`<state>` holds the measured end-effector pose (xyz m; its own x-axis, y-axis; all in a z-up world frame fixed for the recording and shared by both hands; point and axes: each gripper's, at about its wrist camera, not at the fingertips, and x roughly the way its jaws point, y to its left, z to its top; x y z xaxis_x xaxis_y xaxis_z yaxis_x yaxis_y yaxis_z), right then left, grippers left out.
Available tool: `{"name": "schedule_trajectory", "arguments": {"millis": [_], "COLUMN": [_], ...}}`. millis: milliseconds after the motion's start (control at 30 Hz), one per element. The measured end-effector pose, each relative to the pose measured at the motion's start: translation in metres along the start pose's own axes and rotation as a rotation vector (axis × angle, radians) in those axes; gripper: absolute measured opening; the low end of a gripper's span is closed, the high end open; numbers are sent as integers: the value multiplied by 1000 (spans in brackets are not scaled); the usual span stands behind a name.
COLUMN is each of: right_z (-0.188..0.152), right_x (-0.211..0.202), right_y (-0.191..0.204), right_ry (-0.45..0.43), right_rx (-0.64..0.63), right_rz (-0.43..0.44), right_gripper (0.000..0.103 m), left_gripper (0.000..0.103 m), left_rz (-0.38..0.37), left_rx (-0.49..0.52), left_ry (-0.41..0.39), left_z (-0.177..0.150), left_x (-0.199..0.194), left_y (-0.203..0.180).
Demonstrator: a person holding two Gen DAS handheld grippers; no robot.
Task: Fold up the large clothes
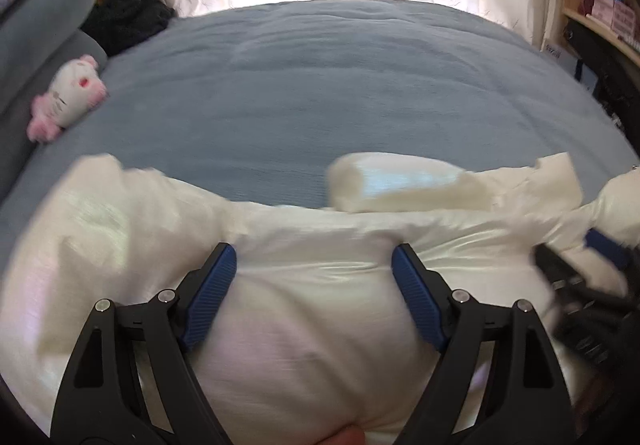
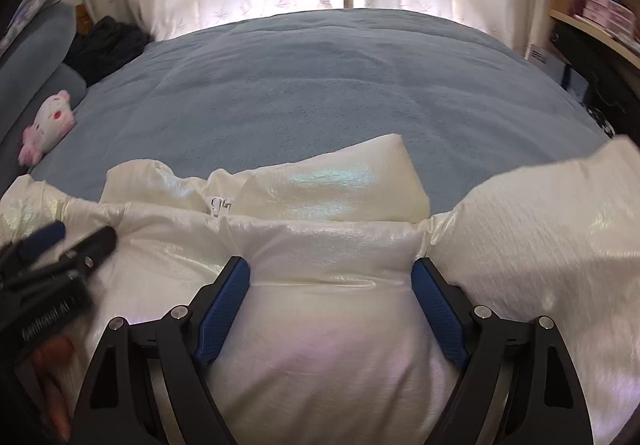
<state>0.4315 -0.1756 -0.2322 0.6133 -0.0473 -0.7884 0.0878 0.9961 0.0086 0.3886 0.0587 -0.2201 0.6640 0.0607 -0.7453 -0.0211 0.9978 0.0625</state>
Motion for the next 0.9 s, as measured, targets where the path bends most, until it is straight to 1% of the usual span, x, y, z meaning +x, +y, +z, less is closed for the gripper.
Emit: {"name": "schedule_trajectory", "arguments": {"millis": [67, 133, 200, 267, 300, 400, 433, 500, 633, 733, 833, 900], "right_z": [3, 7, 13, 16, 19, 22, 23, 20, 20, 20, 14, 11], "right_x": [-3, -8, -10, -13, -13, -15, -15, -18, -19, -24, -44, -61], "right_y": [-11, -28, -46, -61, -72, -101, -113, -133, -176, -199, -215, -224], "right_ry": [-6, -17, -18, -20, -23, -34, -36, -37, -12, 4, -14, -36], "right_rx": [-2, 9, 21, 21, 23, 52, 74, 123, 223, 249, 278, 299], "right_rz": [-3, -12, -18, -46, -67, -93, -99, -114, -139, -182, -203, -208], "right_gripper": [84, 83, 81, 80, 80, 80, 80, 80, 80, 81, 81, 81], "left_gripper": [74, 72, 72, 72, 72, 72, 72, 72, 72, 72, 72, 72], "left_rz": [25, 57, 105, 167, 175, 208, 211, 193, 199, 216, 225, 231], "left_rx": [-5, -9, -16, -48, -64, -100, -112, -147, -145, -145, -145, -153], "left_ry": [1, 7, 10, 23, 35, 56, 60, 71, 72, 68, 55, 25], "left_z": [2, 5, 8, 11, 12, 13, 12, 10, 8, 10, 15, 16], "left_x": [-3, -5, -5, -4, -3, -1, 0, 3, 5, 4, -7, -25], "left_y": [15, 29, 44, 64, 73, 95, 100, 109, 108, 108, 117, 126]}}
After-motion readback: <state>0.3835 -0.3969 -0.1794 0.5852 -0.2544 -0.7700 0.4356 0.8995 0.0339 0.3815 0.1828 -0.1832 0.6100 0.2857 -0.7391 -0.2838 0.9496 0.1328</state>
